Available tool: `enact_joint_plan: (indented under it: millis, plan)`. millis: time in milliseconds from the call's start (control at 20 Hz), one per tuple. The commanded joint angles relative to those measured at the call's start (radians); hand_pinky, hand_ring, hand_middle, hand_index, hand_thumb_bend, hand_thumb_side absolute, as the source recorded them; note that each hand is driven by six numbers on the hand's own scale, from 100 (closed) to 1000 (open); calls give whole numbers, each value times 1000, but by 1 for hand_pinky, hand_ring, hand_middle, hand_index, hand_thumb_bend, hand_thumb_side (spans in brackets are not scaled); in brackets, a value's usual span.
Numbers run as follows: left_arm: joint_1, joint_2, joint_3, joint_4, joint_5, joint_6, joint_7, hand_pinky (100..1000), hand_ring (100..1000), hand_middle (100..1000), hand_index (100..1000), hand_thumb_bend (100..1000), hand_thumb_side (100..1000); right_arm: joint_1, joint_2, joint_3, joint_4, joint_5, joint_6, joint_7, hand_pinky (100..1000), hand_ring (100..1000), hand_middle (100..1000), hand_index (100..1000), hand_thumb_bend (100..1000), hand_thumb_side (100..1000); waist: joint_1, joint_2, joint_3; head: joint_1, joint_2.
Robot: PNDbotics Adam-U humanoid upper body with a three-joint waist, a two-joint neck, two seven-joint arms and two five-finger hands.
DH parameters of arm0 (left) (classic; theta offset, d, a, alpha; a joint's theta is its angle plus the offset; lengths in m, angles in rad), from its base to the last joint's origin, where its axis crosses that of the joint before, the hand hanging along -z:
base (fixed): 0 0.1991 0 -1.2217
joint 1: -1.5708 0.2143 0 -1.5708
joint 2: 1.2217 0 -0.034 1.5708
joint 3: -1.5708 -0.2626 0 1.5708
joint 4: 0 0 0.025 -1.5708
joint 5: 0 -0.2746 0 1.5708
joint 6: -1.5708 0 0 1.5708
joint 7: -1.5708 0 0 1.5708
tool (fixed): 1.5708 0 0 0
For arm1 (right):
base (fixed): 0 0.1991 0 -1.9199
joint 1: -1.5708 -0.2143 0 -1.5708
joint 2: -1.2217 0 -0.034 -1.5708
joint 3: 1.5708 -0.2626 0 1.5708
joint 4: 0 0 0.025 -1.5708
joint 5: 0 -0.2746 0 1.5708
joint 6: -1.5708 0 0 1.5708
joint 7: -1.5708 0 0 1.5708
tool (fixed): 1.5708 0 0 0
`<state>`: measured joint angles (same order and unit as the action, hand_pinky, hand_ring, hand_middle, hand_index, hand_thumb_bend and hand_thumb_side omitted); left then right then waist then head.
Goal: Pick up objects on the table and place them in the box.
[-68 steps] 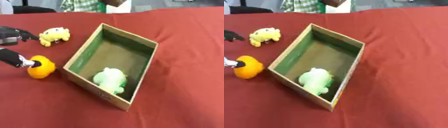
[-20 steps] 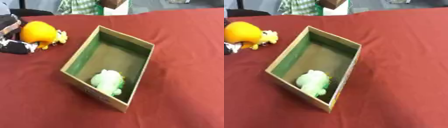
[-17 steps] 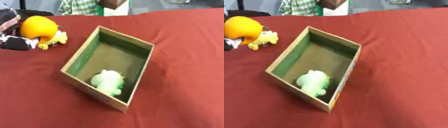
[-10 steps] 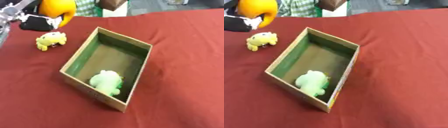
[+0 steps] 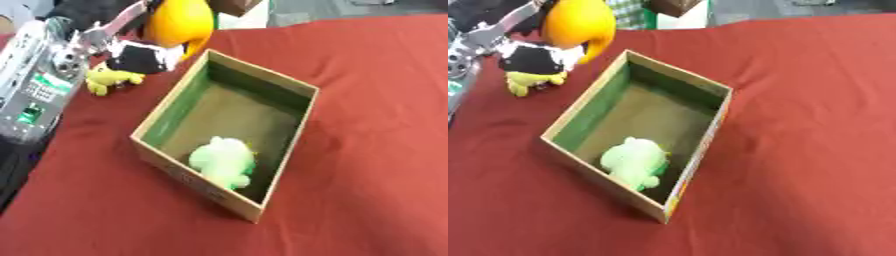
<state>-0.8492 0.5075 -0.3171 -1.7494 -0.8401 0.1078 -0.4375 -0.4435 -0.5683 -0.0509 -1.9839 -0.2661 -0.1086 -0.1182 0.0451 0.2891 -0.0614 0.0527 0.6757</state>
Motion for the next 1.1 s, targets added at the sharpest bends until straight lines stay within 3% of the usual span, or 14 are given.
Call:
enact_joint_plan:
  millis: [50,450,750,1050,1100]
  plan:
    - [-26,-22,-24,0,-57,-25,-10,228,352,368,341,100,350,-20,-32,-3,-16,-11,3,2,887,815,777,926,100,882,-3,-16,0,8,-11]
    - [-29,-78,-92,118,-175,-45,-53,237,365,384,361,100,312,-28,-27,4,-16,-14,2,10,891,815,777,925,100,883,-4,-15,-4,16,-14]
    - [-33,-104,-112,192,-187,-55,-93,263,390,409,398,100,293,-22,-21,2,-16,-9,6,11,892,821,776,925,100,882,-4,-14,-7,17,-9]
    - [-31,-110,-114,205,-160,-56,-150,332,469,490,542,100,259,-19,-18,1,-16,-5,9,10,893,825,775,925,100,881,-5,-13,-5,10,-9]
    - [-30,-109,-114,204,-159,-57,-161,348,500,516,599,100,253,-19,-18,1,-16,-5,9,10,893,825,775,925,100,881,-5,-13,-5,9,-9]
